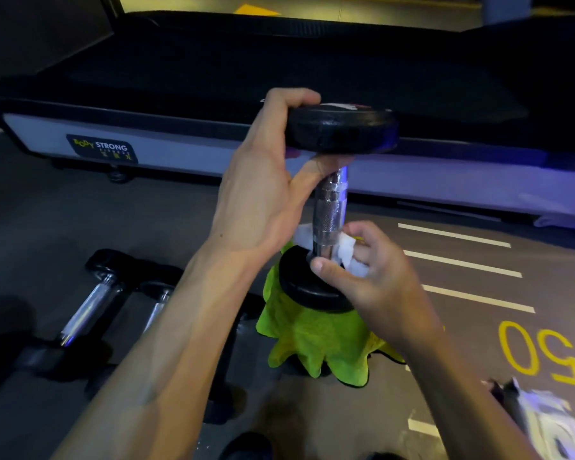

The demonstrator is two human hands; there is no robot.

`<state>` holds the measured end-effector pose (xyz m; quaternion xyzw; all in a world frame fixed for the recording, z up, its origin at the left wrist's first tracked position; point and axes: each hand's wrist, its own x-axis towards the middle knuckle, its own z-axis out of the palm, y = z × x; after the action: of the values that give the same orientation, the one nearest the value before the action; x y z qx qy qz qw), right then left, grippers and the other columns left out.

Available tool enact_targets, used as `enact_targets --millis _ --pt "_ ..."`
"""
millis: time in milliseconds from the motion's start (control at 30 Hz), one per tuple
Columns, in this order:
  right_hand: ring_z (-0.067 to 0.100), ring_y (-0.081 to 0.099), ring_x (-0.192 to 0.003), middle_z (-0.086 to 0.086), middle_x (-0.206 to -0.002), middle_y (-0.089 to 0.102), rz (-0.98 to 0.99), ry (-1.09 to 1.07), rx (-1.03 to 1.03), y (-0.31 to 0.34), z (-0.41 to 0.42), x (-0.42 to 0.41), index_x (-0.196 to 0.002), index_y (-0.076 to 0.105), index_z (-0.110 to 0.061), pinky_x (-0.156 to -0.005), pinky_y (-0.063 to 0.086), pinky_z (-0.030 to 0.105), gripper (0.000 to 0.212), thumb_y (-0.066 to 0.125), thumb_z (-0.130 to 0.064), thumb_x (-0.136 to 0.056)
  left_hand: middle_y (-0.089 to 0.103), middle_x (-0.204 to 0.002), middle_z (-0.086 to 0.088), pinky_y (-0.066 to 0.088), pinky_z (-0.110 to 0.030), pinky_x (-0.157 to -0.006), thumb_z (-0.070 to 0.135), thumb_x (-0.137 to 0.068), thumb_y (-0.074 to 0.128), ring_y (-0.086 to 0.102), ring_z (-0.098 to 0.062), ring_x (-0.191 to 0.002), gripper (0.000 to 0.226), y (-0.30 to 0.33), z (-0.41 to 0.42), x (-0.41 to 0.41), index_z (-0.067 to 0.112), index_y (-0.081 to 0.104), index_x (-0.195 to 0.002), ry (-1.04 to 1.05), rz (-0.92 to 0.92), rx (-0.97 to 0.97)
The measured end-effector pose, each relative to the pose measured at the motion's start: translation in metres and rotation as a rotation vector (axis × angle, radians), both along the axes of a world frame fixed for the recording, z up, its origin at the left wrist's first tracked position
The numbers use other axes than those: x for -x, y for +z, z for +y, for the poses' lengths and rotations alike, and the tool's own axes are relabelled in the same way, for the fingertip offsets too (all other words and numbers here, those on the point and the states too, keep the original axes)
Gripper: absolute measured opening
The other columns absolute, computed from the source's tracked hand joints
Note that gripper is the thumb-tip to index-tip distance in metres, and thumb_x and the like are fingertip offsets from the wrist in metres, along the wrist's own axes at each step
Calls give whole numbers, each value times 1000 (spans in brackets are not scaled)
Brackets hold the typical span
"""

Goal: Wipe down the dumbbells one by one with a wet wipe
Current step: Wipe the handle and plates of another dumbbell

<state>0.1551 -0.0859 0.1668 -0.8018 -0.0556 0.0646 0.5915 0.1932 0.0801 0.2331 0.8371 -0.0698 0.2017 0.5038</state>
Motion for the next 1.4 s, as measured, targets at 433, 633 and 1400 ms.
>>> enact_targets --millis 433,633,1400 --pt "-21 46 -127 -41 -126 60 -204 -16 80 13 4 44 -122 66 -44 -104 31 2 34 45 -26 -102 63 -117 20 57 -41 -79 56 -85 75 62 -2 -106 56 0 1 -5 36 50 -131 67 -29 -95" --pt "21 49 -142 9 -143 60 -407 -95 661 0 33 69 -136 64 -13 -114 41 40 53 36 -32 -96 61 -116 20 56 -41 -79 59 -85 74 61 -5 -97 56 1 -2 -3 39 49 -131 80 -35 -133" --pt "8 60 -81 -8 -92 62 -579 -104 454 24 13 9 -100 80 -32 -73 43 14 20 72 -16 -92 64 -117 17 55 -37 -76 51 -87 76 64 -9 -97 55 1 -1 -4 33 48 -131 19 -49 -115"
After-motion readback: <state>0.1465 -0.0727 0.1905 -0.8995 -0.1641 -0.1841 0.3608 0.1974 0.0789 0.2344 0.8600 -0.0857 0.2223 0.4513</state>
